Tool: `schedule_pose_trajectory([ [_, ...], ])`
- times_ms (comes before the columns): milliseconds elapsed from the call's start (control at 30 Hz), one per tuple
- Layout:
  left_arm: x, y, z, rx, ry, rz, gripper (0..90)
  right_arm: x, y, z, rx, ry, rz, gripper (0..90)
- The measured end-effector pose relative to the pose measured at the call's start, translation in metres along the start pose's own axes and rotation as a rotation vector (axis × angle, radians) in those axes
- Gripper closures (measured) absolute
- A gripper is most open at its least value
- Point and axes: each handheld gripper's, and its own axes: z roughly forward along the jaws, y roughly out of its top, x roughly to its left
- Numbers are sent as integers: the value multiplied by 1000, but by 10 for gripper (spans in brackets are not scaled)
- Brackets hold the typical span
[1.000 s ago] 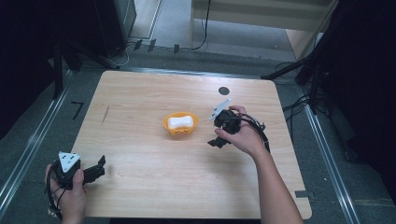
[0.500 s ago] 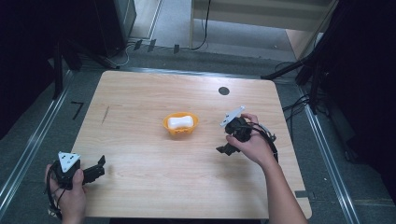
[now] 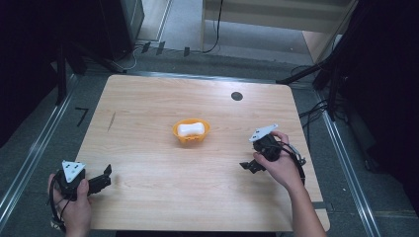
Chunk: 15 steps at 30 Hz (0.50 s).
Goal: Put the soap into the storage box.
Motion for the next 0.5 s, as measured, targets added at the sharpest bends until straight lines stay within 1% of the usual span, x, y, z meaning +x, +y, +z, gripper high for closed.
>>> schedule_pose_trajectory([
  [33, 0, 0, 0, 0, 0, 0, 21, 0, 0, 0, 0, 0, 0, 0],
  [67, 0, 0, 0, 0, 2, 0, 21, 0, -7, -4, -11, -33, 20, 0],
  [100, 0, 0, 0, -3, 2, -1, 22, 1, -10, -5, -21, -53, 20, 0],
  [133, 0, 0, 0, -3, 2, -1, 21, 1, -10, -5, -21, -53, 20, 0],
  [167, 0, 0, 0, -4, 2, -1, 21, 1, -14, -6, -21, -63, 29, 0],
  [200, 0, 0, 0, -3, 1, -2, 21, 0, -23, -9, -24, -55, 41, 0],
  [233, 0, 0, 0, -2, 1, -2, 21, 0, -23, -9, -24, -55, 41, 0],
  [267, 0, 0, 0, -4, 1, -1, 21, 1, -31, -10, -32, -47, 56, 0],
  [300, 0, 0, 0, -4, 1, -1, 22, 1, -31, -10, -32, -47, 56, 0],
  [333, 0, 0, -1, -2, 1, -3, 21, 2, -41, -11, -41, -53, 83, 0],
  [367, 0, 0, -1, -2, 1, -3, 21, 2, -41, -11, -41, -53, 83, 0],
  [400, 0, 0, -1, -2, 1, -3, 21, 3, -49, -11, -52, -44, 97, 0],
  [433, 0, 0, -1, -2, 1, -3, 21, 3, -49, -11, -52, -44, 97, 0],
  [467, 0, 0, -1, -3, 2, -3, 21, 4, -58, -11, -64, -44, 111, 0],
  [500, 0, 0, -1, -3, 2, -3, 21, 4, -58, -11, -64, -44, 111, 0],
])
